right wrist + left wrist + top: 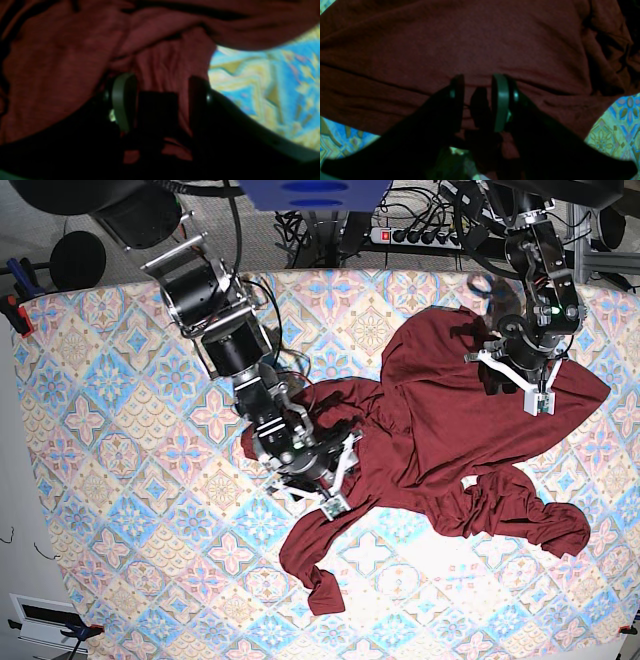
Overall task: Layout the t-shirt on the table in an organized manner, then fold the t-shirt properly
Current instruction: 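Grasp the shirt edge with the right gripper and the collar with the left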
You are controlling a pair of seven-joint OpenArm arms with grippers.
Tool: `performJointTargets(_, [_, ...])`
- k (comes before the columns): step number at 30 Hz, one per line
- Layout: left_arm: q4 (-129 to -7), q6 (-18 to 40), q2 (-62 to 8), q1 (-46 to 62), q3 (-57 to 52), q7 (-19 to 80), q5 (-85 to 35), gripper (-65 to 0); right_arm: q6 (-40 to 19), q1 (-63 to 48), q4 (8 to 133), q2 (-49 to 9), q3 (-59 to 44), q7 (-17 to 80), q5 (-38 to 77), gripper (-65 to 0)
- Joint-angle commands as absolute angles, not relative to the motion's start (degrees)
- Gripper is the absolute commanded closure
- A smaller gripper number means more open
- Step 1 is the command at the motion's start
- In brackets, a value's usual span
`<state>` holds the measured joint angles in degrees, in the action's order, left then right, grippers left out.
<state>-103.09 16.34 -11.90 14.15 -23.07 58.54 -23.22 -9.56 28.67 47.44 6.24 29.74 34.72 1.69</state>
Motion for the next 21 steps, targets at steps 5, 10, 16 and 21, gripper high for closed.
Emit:
performJointTargets(5, [-103.96,16.57,-12.44,13.76,-23.16,57.54,-23.87,-18.5,-9.19,30.29,49.89,5.41,29.32,34.51,1.19,-32.2])
performJointTargets(10, [-103.96,16.57,-12.44,13.76,-23.16,57.54,-23.78,-18.5,-9.19,30.37,49.71,5.23,29.32,34.51,1.19,-32.2])
performJointTargets(16, [-103.96,16.57,-12.44,13.76,-23.16,57.54,-23.78,-18.5,-9.19,32.4,47.34,4.18,29.32,34.51,1.19,-32.2])
performJointTargets(21, [-103.96,16.57,-12.44,13.76,-23.16,57.54,-23.78,-18.5,-9.19,33.63,39.52,3.74,29.32,32.31,1.19,-32.1])
